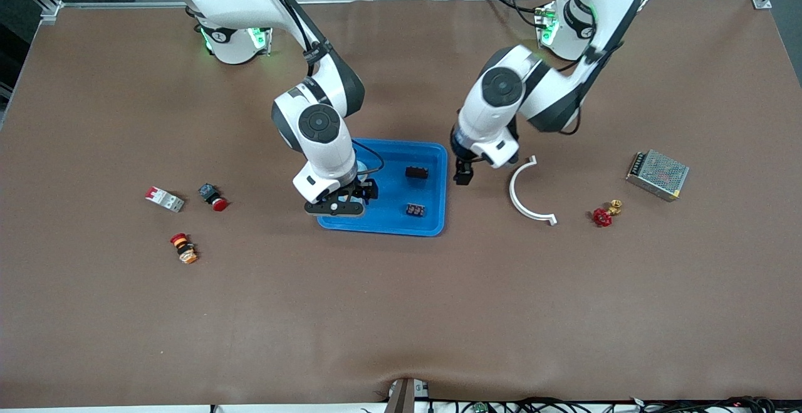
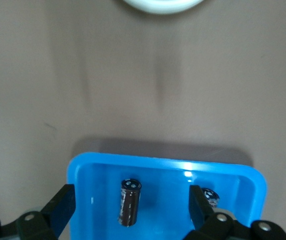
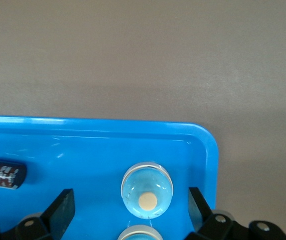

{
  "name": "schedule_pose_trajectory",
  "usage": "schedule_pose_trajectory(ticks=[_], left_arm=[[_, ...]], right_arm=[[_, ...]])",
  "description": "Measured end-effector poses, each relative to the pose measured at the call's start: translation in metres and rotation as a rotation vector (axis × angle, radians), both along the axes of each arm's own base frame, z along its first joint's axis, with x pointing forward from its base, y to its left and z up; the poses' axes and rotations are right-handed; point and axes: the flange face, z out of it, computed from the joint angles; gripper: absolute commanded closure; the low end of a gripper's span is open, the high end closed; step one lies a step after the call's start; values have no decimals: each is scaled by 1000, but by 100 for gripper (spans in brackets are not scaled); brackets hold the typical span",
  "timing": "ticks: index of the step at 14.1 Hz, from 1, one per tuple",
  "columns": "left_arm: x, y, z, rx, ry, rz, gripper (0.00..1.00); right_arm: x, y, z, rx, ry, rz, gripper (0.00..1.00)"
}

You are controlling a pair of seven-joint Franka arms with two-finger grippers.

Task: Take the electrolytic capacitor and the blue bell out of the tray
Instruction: 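Grasp the blue bell with the right gripper while the left gripper grasps the capacitor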

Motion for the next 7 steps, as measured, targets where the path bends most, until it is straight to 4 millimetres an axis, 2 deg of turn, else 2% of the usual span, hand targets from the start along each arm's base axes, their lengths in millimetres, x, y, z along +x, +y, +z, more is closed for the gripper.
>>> schedule_pose_trajectory(ticks=[2, 4, 7], left_arm=[[-3, -25, -32, 23, 19, 24, 0], [-12, -46, -56, 38, 32, 35, 0], [-23, -67, -70, 41, 33, 33, 0]], right_arm=[[1, 0, -8, -6, -3, 10, 0], [1, -1, -20, -14, -3, 19, 0], [1, -2, -38, -31, -6, 37, 0]])
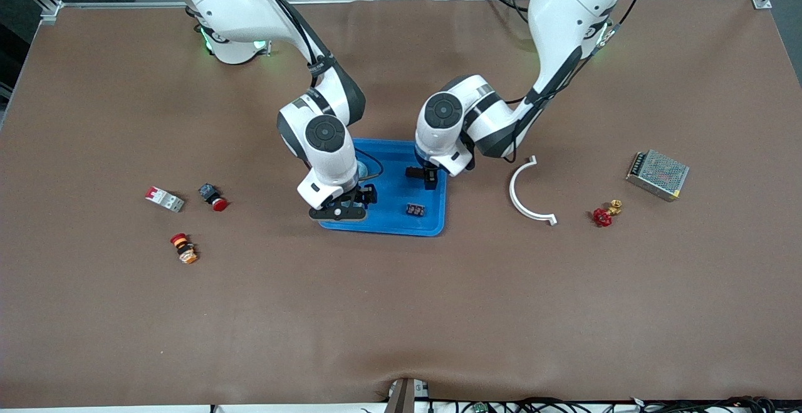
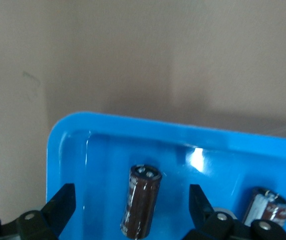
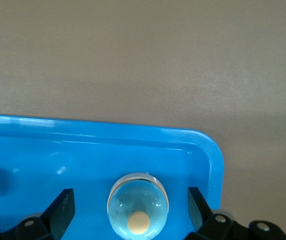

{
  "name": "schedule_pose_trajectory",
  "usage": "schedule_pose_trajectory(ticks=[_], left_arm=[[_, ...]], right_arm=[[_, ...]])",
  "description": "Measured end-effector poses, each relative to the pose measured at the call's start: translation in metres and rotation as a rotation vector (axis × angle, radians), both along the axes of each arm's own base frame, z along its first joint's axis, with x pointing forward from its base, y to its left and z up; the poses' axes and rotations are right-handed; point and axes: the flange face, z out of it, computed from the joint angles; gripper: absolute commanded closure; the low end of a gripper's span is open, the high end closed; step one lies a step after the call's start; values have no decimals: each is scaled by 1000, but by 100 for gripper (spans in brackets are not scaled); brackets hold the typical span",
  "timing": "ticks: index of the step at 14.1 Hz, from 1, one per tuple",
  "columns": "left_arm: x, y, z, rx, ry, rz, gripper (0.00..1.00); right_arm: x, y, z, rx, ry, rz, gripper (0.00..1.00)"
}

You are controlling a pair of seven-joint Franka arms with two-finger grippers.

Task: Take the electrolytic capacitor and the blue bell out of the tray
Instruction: 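Grasp the blue bell with the right gripper while the left gripper grasps the capacitor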

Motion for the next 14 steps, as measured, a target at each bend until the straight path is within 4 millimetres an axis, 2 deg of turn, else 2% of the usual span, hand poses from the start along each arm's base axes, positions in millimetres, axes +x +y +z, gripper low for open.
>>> schedule_pose_trajectory(ticks=[5, 11, 12, 14], left_arm=[[-1, -2, -5, 19, -27, -27, 0], [-5, -8, -16, 11, -59, -71, 0], [-6, -9, -16, 8, -66, -78, 8], [-5, -10, -15, 8, -73, -83, 39]], right_arm=[[1, -3, -17, -8, 3, 29, 0], [-8, -10, -34, -29, 32, 33, 0], [-9, -10, -35, -30, 34, 34, 0], [-10, -9, -35, -30, 34, 37, 0]])
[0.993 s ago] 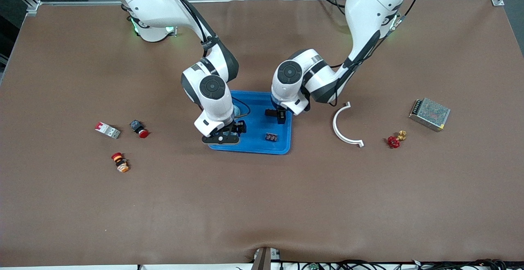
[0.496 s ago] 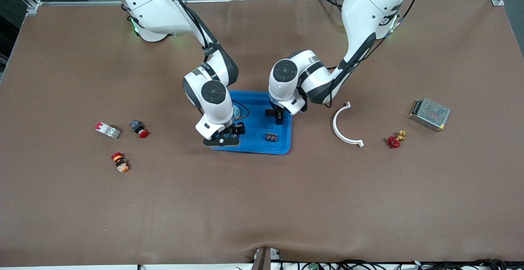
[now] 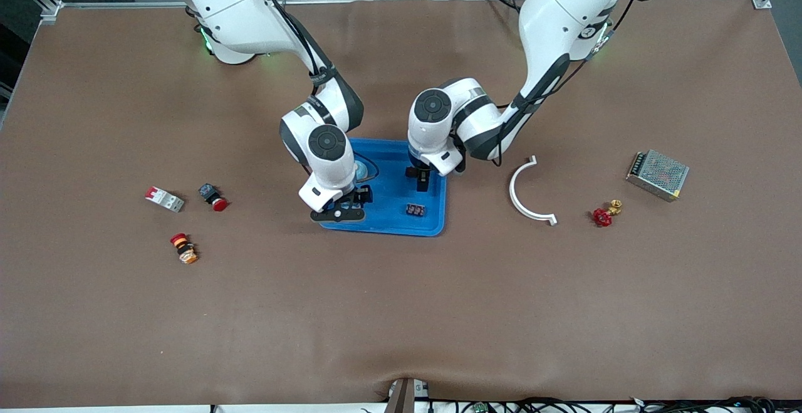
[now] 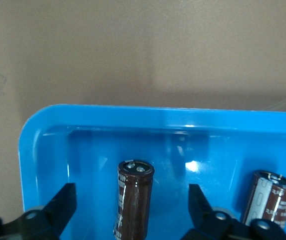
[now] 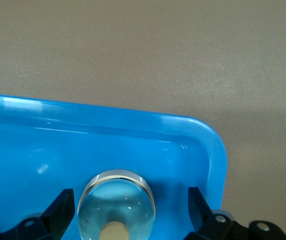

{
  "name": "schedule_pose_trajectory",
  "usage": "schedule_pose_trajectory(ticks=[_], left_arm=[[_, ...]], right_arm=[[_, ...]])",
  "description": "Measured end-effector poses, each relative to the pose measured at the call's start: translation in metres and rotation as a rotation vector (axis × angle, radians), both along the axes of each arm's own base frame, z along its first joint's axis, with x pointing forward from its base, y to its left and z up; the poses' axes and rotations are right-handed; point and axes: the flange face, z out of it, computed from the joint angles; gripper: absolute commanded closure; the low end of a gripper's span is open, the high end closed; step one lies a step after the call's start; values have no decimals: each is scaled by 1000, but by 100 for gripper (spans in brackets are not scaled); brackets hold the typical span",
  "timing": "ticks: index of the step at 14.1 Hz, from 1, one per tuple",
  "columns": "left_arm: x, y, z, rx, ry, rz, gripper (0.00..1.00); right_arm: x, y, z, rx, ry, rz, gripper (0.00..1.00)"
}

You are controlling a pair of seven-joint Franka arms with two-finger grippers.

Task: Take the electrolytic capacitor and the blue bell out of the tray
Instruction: 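Grasp the blue bell with the right gripper while the left gripper grasps the capacitor, then carry the bell toward the red buttons while the left gripper carries the capacitor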

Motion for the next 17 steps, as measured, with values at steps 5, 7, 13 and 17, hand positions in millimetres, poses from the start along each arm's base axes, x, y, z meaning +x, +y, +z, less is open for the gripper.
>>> schedule_pose_trajectory(ticks=[5, 7, 13, 17], left_arm=[[-1, -1, -1, 3, -5, -9, 66], [-1, -1, -2, 5, -5, -13, 100], [1, -2, -2, 21, -48, -99, 100], [12, 5, 21, 65, -23, -261, 100]], right_arm=[[-4, 5, 0, 2, 3, 12, 0], [-4, 5, -1, 2, 3, 14, 0], [-11, 1, -15, 13, -8, 21, 12], [-11, 2, -15, 17, -11, 27, 60]])
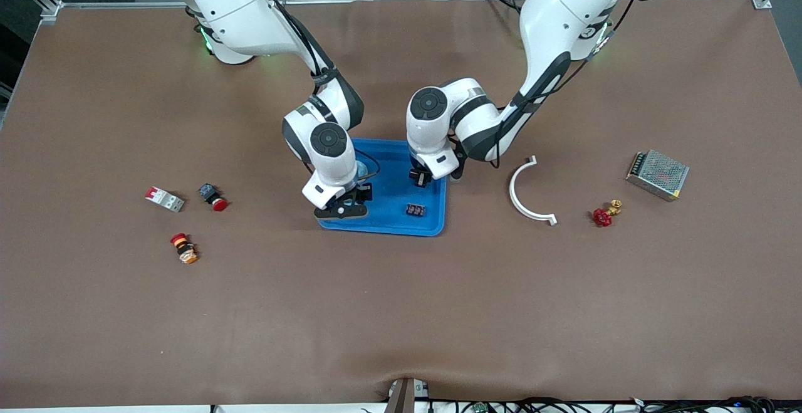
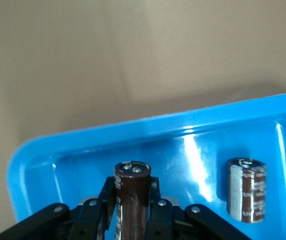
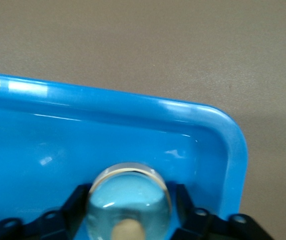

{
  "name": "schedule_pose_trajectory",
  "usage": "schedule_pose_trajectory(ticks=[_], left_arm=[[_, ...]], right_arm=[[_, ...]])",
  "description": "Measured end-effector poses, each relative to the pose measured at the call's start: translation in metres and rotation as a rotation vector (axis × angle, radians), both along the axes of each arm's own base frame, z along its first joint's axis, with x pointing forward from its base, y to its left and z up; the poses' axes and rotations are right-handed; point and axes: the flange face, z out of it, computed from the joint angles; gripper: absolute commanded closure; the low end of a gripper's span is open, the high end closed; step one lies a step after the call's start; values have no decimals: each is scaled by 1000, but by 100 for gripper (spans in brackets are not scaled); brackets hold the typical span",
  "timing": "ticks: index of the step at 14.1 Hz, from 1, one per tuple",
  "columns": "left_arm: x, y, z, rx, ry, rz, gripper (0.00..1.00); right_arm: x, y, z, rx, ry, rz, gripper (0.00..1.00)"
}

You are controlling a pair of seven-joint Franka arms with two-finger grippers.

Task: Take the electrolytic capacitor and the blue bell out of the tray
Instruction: 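Carry the bell toward the red buttons while the left gripper carries the capacitor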

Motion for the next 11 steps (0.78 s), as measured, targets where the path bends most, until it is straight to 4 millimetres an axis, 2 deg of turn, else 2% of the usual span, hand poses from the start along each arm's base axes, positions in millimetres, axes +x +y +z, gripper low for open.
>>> schedule_pose_trajectory(ticks=[3, 5, 6, 7, 9, 10, 11], left_arm=[[19, 23, 60, -11, 74, -259, 100], [35, 56, 97, -33, 109, -452, 100], [41, 74, 110, -57, 121, -551, 100], [47, 96, 118, -82, 128, -649, 100], [54, 141, 124, -111, 135, -827, 100], [56, 163, 122, -108, 142, -907, 100], [55, 182, 116, -92, 152, -973, 100]], right_arm=[[2, 2, 3, 5, -7, 3, 61], [5, 6, 12, 10, -12, 4, 60], [7, 8, 22, 2, -3, 3, 60], [10, 10, 38, -12, 11, 5, 60], [19, 5, 86, -43, 42, 54, 60], [27, -7, 113, -55, 56, 95, 60], [39, -30, 139, -60, 66, 141, 60]])
